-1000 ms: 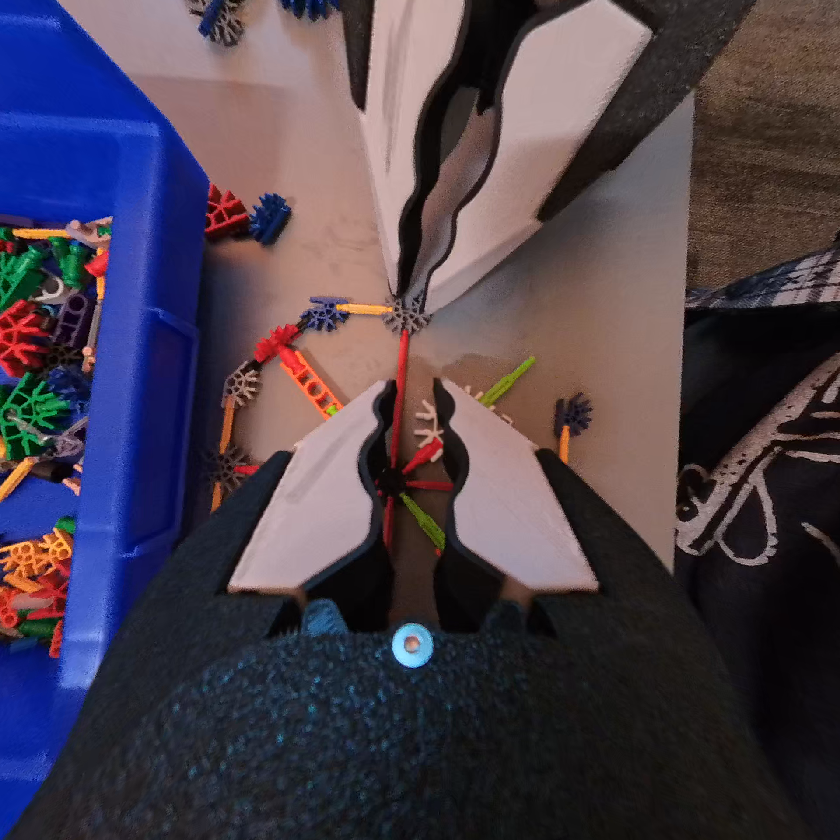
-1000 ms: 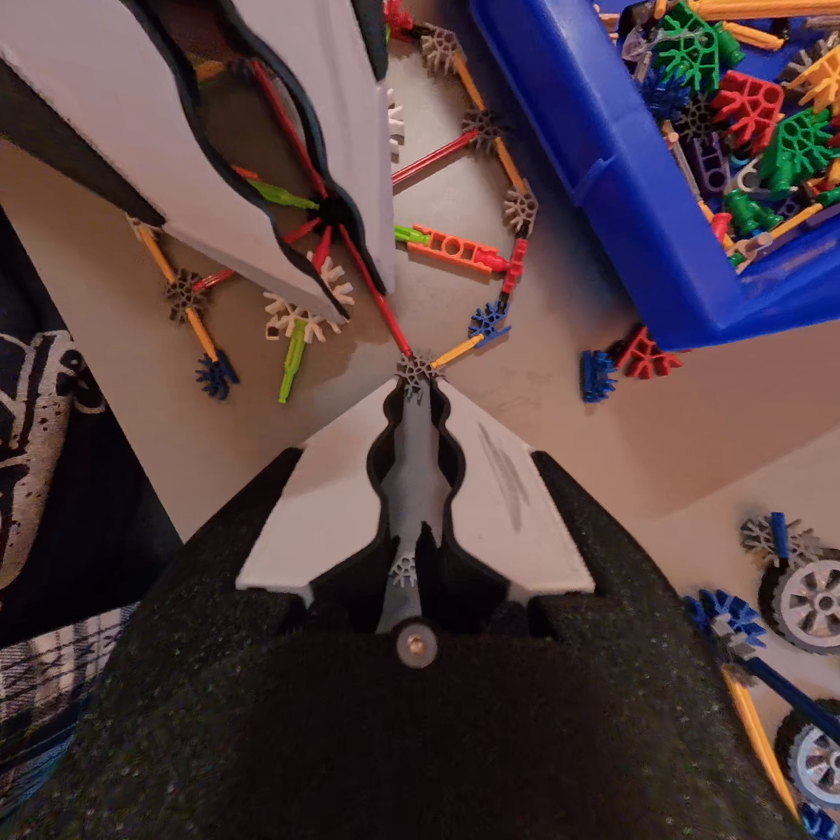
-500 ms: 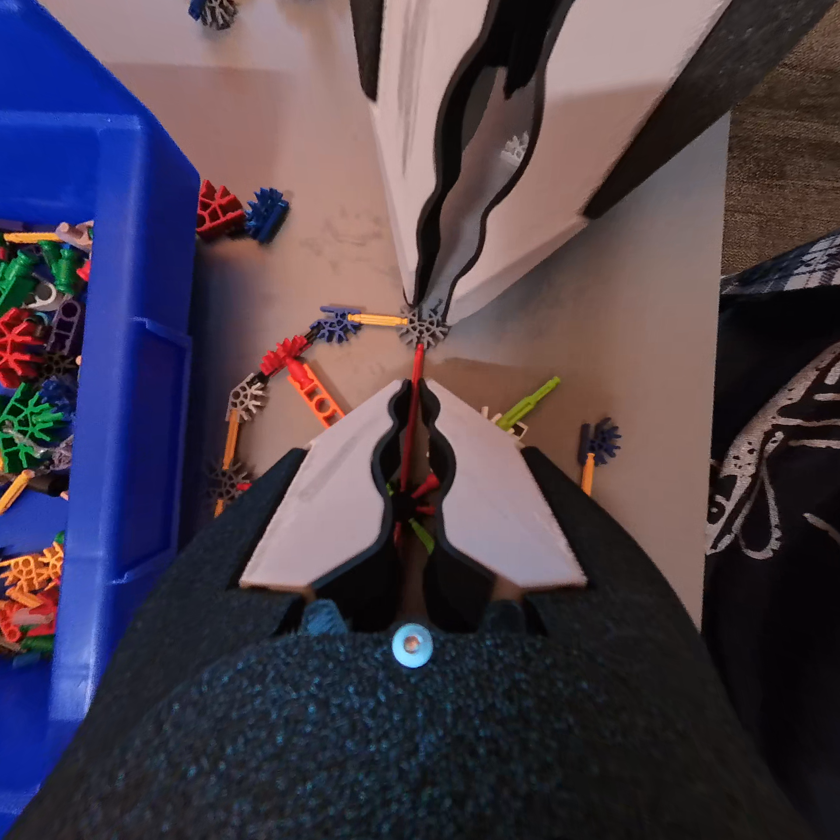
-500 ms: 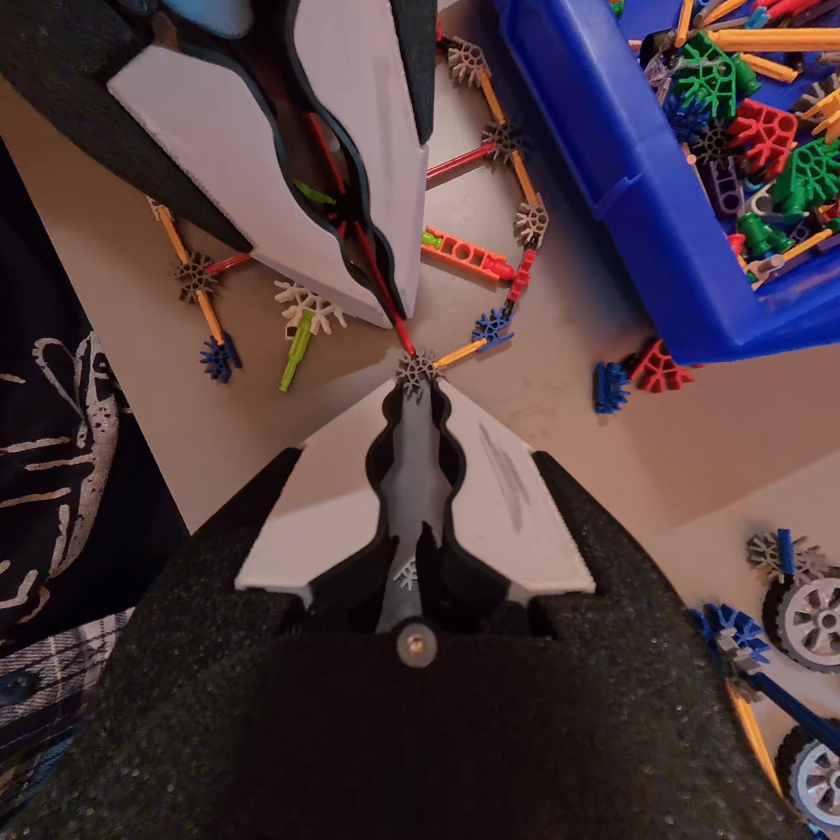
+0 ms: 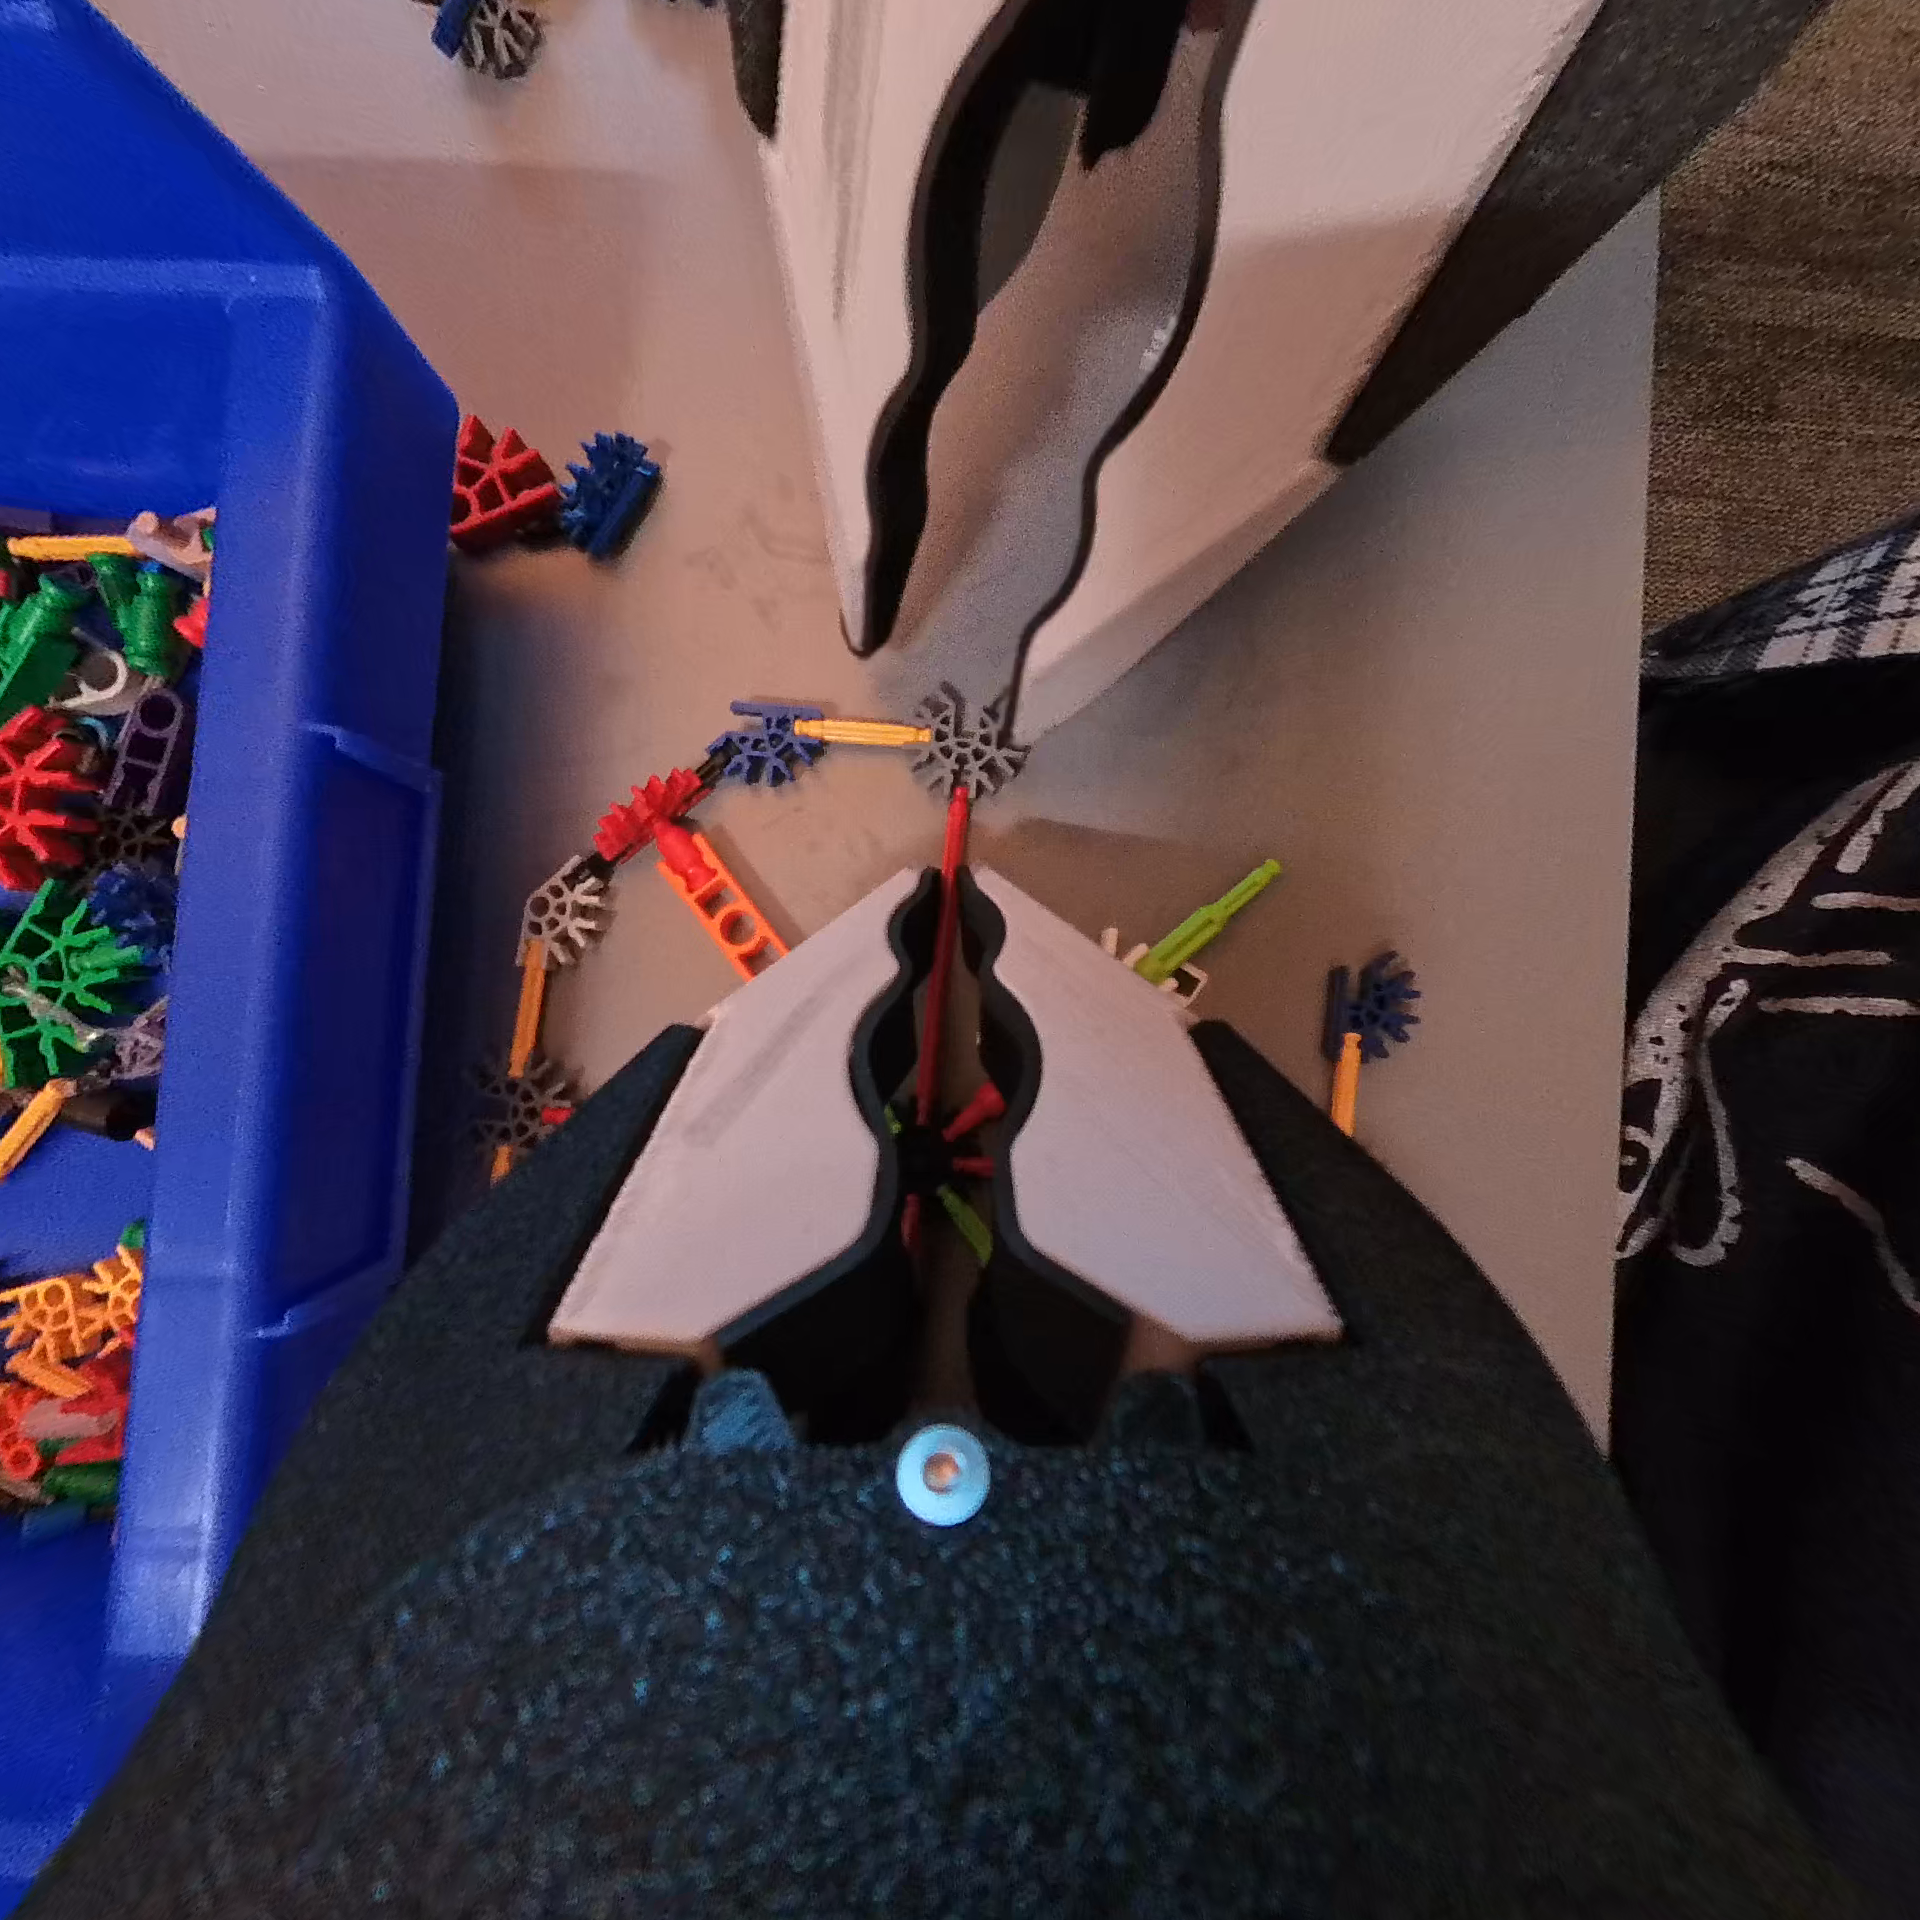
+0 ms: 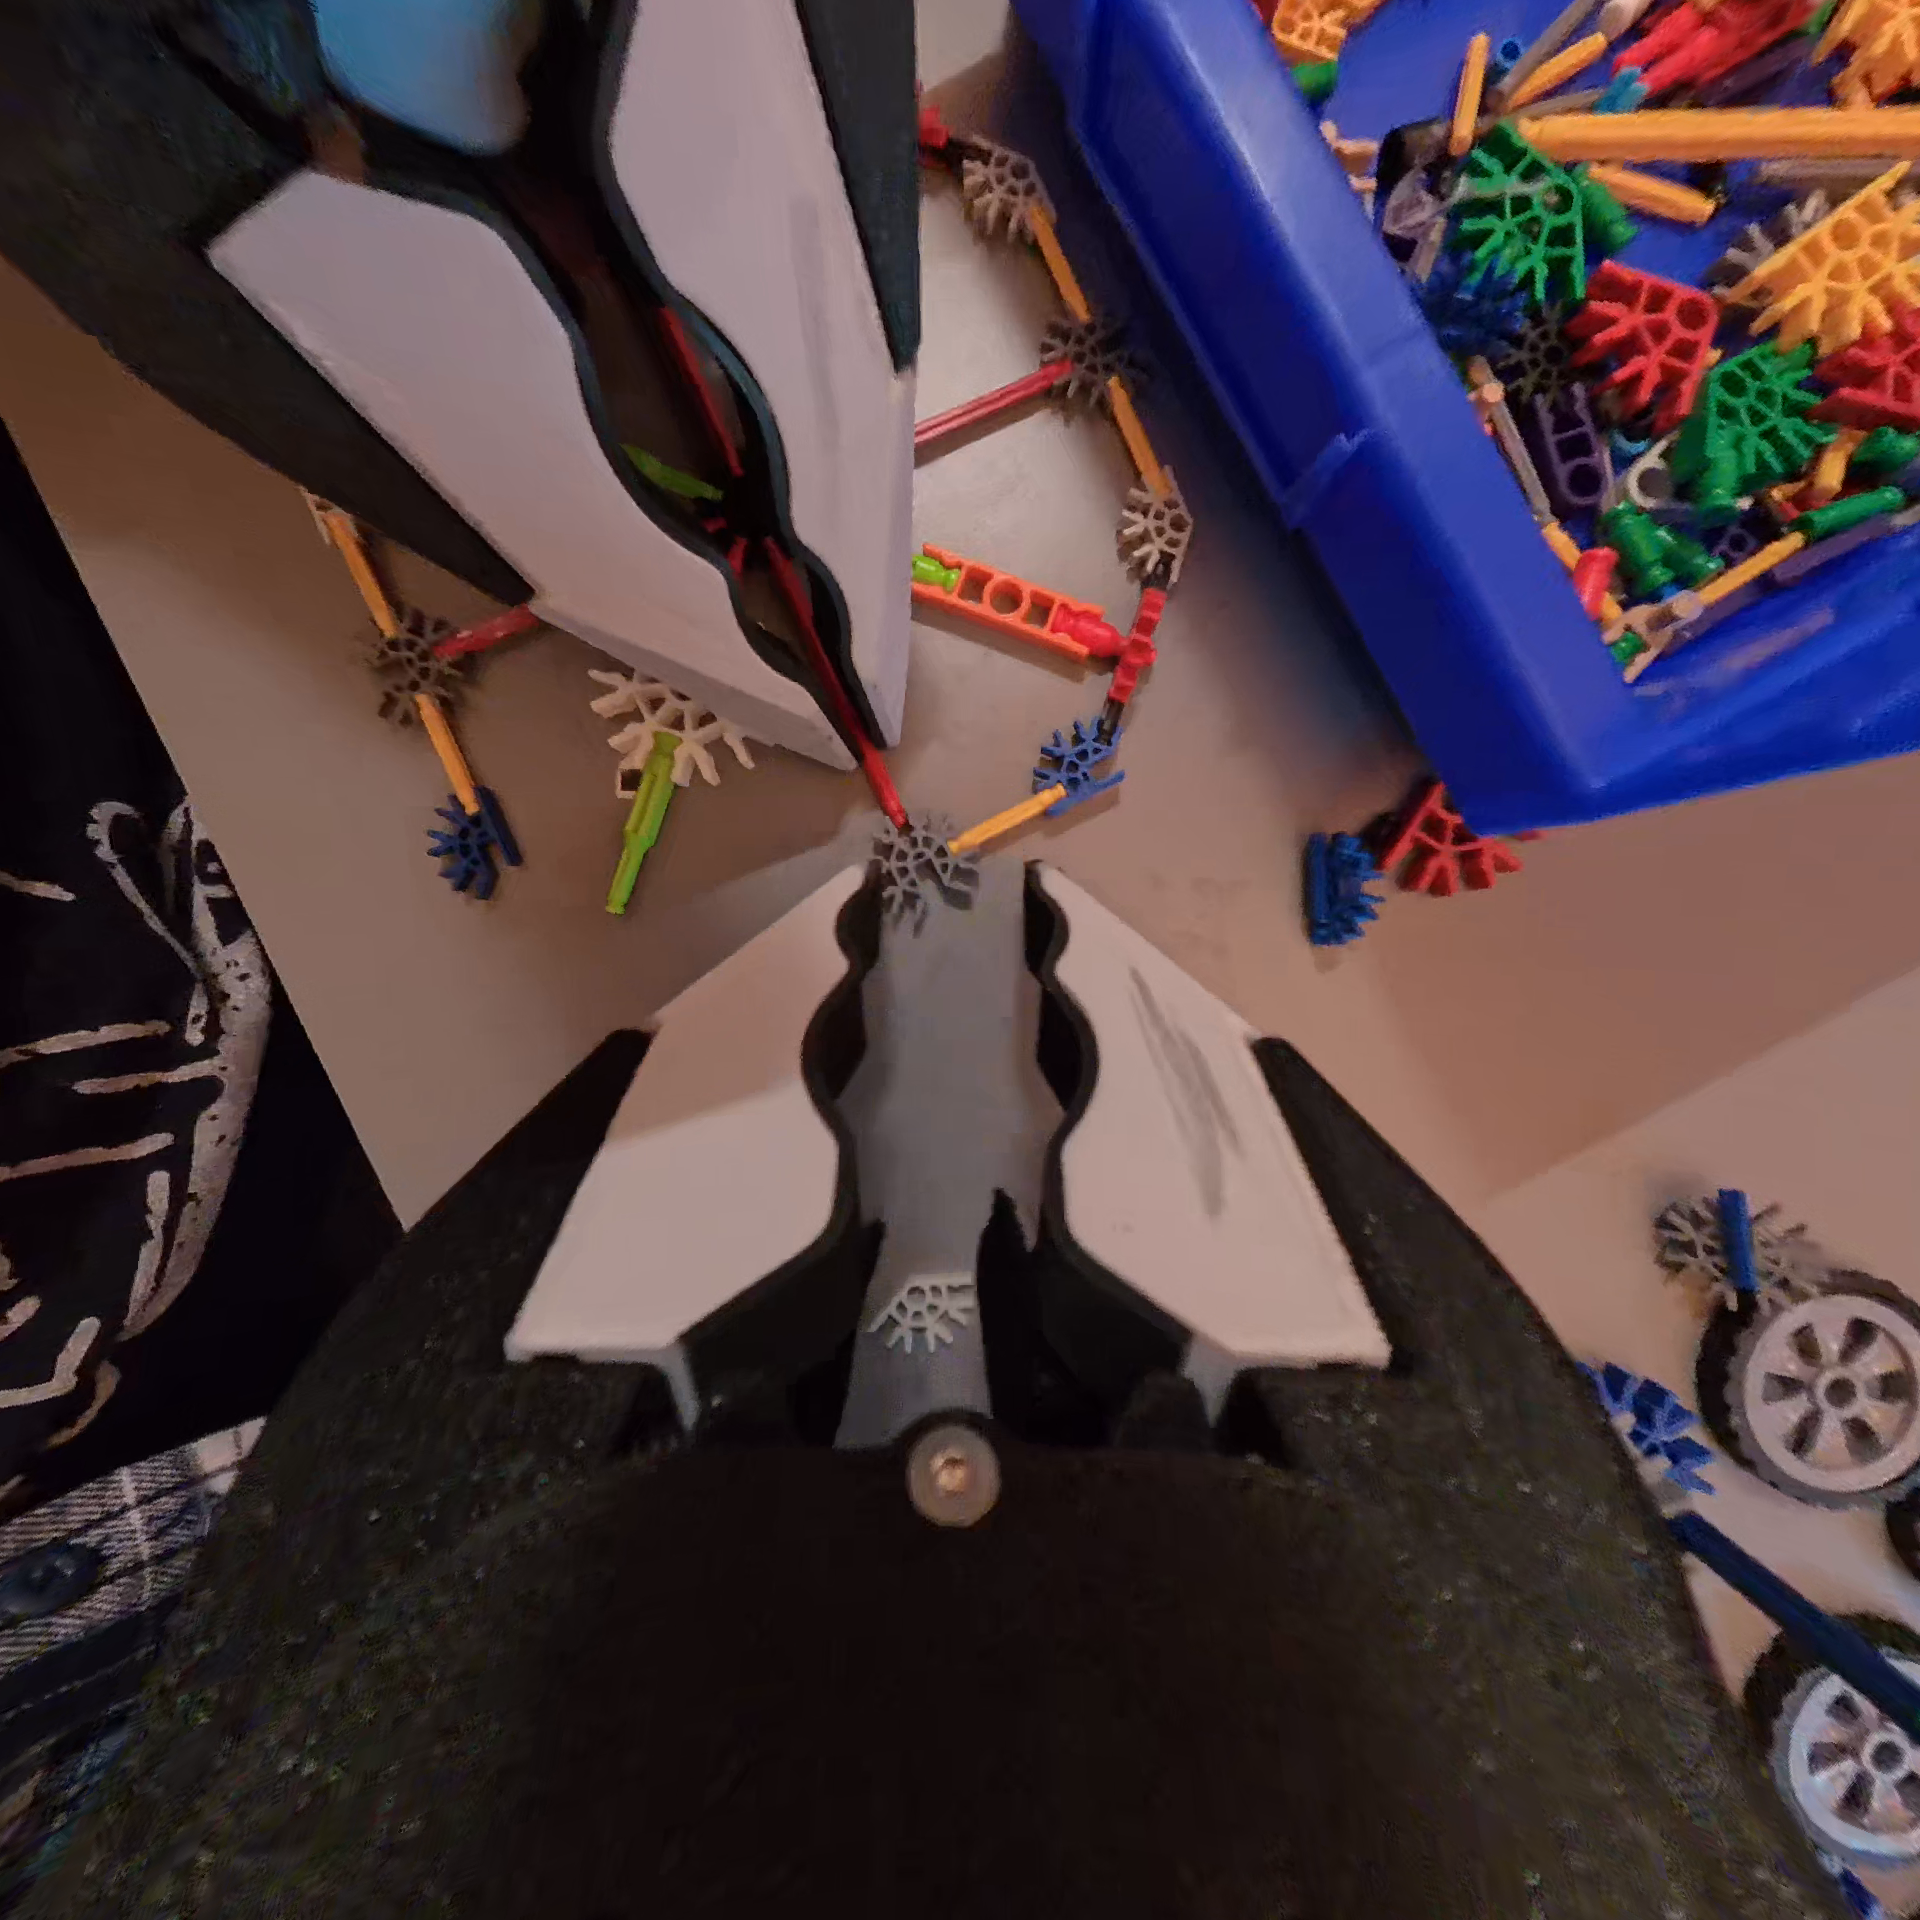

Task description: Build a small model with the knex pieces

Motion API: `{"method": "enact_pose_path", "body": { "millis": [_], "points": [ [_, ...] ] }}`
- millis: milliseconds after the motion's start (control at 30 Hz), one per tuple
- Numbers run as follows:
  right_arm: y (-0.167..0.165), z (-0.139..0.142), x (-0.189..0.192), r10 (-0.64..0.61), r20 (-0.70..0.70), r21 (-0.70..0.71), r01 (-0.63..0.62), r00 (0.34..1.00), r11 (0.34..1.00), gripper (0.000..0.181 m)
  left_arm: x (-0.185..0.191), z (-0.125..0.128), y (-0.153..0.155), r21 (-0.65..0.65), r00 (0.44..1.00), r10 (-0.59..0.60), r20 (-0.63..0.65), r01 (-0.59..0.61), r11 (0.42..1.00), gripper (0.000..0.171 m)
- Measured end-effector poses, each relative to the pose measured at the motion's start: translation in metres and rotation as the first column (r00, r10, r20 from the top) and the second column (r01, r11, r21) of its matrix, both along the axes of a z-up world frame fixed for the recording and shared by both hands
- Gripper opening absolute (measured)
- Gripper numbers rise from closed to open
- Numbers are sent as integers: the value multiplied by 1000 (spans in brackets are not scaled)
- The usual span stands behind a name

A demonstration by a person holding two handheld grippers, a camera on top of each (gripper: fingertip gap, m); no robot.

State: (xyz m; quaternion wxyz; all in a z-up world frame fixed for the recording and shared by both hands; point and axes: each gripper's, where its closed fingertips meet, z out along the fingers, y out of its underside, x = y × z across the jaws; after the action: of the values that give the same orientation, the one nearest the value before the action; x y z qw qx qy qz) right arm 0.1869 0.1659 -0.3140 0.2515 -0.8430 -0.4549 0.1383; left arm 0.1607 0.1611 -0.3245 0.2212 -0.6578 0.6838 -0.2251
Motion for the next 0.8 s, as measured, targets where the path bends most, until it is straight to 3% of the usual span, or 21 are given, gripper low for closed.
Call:
{"method": "enact_pose_path", "body": {
  "millis": [33,200,800],
  "points": [
    [-1,-3,1,-4,4,-19,4,1000,1000,33,0,0,0,1,1000,-1,-1,1,1000,3],
    [-3,-9,-7,6,-8,-20,-6,1000,1000,22,1,0,0,-3,1000,3,0,-3,1000,2],
    [-3,-9,-9,-11,-53,-35,9,999,999,21,1,0,-1,-8,1000,13,7,-13,1000,2]
  ]
}}
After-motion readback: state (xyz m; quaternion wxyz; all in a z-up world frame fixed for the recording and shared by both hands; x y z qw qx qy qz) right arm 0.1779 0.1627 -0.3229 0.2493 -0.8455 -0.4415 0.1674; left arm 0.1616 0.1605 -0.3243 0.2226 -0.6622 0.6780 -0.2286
